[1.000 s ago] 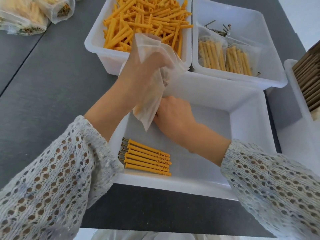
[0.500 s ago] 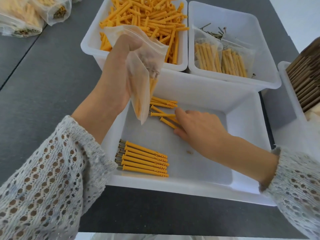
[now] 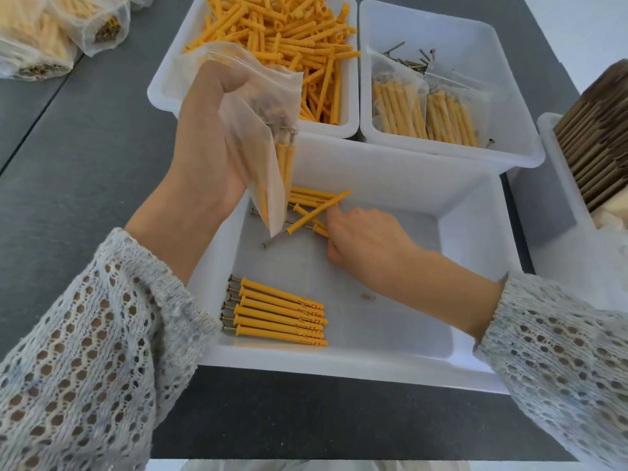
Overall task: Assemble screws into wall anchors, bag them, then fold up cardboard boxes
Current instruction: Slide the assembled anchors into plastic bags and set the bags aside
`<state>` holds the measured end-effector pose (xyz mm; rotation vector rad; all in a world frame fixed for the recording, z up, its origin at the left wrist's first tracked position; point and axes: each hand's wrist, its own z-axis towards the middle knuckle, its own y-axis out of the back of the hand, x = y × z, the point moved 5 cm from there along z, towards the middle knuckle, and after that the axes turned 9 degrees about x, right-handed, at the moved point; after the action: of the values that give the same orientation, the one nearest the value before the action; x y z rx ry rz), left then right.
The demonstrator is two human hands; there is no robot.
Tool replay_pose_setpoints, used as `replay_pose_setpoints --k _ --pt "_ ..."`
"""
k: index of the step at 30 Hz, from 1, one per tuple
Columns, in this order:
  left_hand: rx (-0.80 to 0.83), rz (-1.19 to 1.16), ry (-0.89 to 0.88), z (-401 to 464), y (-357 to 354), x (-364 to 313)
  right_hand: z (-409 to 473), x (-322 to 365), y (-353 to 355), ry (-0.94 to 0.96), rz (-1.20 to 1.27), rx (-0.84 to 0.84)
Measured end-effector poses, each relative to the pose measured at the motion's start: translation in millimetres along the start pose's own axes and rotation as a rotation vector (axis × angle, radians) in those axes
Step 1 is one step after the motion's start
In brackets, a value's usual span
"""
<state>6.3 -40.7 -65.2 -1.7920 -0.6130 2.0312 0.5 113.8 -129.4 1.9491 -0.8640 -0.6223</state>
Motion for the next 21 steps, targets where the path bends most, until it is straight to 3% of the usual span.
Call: replay_pose_setpoints --k 9,17,21 --pt "-0.033 0.001 -0.035 -2.3 1.9 -3.4 -14.4 -13.2 -8.3 0.164 0.091 -0.014" --pt "-0.038 -0.062 -0.046 -0.8 8.3 -3.3 -28.0 -37.9 -15.9 0.132 0.168 0.009" --pt "-0.055 0.027 -0.040 -3.4 1.1 -6.3 -24.4 -33.4 -14.1 0.156 0.205 0.001"
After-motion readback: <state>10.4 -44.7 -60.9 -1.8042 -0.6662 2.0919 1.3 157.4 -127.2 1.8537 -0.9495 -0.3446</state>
